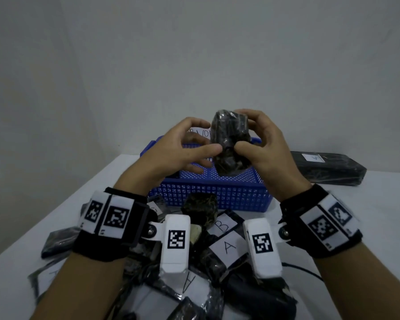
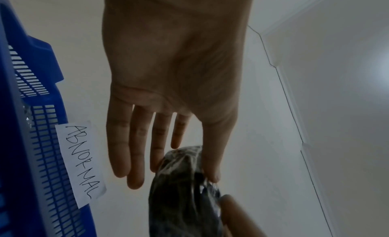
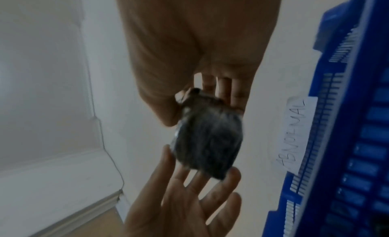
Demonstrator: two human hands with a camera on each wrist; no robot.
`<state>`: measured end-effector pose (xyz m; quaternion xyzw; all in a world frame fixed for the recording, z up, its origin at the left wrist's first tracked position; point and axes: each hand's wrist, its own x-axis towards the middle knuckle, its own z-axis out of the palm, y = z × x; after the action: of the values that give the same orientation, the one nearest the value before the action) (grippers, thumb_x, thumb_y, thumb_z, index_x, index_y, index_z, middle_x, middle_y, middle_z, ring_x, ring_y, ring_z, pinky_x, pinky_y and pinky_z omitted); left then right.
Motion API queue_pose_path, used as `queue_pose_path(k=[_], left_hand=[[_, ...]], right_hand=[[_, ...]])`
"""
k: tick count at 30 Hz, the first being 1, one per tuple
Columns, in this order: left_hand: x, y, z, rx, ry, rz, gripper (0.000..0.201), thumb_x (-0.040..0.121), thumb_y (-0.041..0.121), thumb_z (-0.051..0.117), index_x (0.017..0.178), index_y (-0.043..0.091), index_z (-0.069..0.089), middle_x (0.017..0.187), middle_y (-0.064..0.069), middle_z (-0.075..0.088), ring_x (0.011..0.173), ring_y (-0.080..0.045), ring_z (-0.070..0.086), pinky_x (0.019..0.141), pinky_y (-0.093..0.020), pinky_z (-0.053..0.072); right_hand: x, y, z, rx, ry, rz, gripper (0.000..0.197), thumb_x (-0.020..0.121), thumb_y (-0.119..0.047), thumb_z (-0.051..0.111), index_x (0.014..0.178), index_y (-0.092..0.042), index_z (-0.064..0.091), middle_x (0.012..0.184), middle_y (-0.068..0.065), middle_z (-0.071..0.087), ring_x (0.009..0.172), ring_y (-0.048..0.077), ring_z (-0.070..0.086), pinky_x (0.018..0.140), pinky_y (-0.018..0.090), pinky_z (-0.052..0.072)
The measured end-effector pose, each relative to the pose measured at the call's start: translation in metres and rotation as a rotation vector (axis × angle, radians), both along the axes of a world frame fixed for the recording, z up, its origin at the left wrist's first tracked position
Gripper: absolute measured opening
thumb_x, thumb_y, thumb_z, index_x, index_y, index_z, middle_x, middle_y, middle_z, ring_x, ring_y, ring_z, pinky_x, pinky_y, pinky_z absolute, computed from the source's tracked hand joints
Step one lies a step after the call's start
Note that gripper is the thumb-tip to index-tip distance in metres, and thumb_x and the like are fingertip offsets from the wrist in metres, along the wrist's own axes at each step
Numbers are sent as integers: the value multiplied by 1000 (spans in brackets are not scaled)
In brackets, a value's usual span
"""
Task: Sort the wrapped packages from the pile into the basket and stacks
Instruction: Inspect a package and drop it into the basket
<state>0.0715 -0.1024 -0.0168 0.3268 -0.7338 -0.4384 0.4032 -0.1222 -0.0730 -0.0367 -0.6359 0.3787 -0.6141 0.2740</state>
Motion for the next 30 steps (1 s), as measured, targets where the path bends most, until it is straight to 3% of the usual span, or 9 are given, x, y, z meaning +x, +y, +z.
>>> queue_pose_path(k=[2, 4, 8, 12, 15, 18, 22, 26, 30], left_hand=[[2, -2, -1, -40, -2, 23, 50, 82, 23, 78, 126, 25, 53, 111, -4, 69, 90, -26, 74, 76, -37, 62], [4, -4, -2, -75, 16, 14, 49, 84, 9, 76, 125, 25, 53, 115, -3, 67, 93, -24, 73, 75, -31, 61], [4, -4, -1, -213, -25, -3, 52, 80, -11, 72, 117, 22, 55, 118, 3, 64, 97, -9, 70, 83, -21, 55], [4, -6, -2, -241, -34, -35, 47, 85, -7, 71, 119, 22, 55, 124, 1, 61, 107, -12, 68, 93, -24, 53], [3, -4, -3, -240, -32, -55, 45, 86, 10, 76, 121, 29, 56, 127, 7, 61, 107, -10, 69, 91, -24, 54], [1, -4, -1, -304, 11, 4, 38, 88, 8, 73, 119, 23, 58, 122, 1, 64, 99, -15, 72, 85, -22, 55], [4, -6, 1, -331, 177, 106, 22, 94, 3, 64, 110, 18, 60, 108, 1, 68, 87, -14, 73, 76, -26, 58], [6, -9, 2, -225, 278, 183, 14, 98, 9, 58, 111, 13, 62, 97, 3, 73, 82, -8, 73, 63, -23, 57], [10, -11, 3, -116, 219, 107, 16, 101, 14, 53, 112, 12, 65, 84, 7, 75, 77, -8, 70, 63, -26, 58]], right_hand=[[1, 2, 2, 19, 23, 56, 45, 92, -4, 66, 133, -18, 56, 133, 3, 60, 111, 6, 66, 81, 29, 60], [4, 3, 5, 106, -34, 86, 36, 100, -24, 60, 136, -24, 55, 132, 0, 62, 104, 14, 71, 76, 28, 59], [0, 5, 11, 227, -64, 62, 39, 99, -41, 57, 133, -21, 58, 123, 3, 68, 92, 15, 74, 74, 28, 59], [-2, 6, 11, 132, -34, 23, 19, 91, -19, 71, 107, -8, 70, 97, 9, 72, 88, 18, 72, 80, 40, 62], [-1, 6, 10, 64, -12, -43, 21, 86, -16, 78, 104, -9, 71, 98, 13, 73, 88, 23, 72, 87, 51, 61], [2, 10, 12, 40, -2, -40, 20, 92, -22, 72, 109, -12, 71, 101, 10, 75, 96, 27, 73, 87, 49, 61], [-1, 10, 13, 23, 96, 105, 49, 92, -30, 70, 138, -22, 56, 127, 0, 68, 113, 17, 68, 96, 40, 57], [-3, 11, 6, -34, 573, 65, 122, 74, -27, 90, 161, -36, 4, 144, -18, 35, 120, -7, 52, 94, 8, 45], [2, 6, 3, -176, 682, -19, 132, 72, -24, 92, 161, -28, -5, 154, -6, 22, 120, -6, 47, 86, 8, 46]])
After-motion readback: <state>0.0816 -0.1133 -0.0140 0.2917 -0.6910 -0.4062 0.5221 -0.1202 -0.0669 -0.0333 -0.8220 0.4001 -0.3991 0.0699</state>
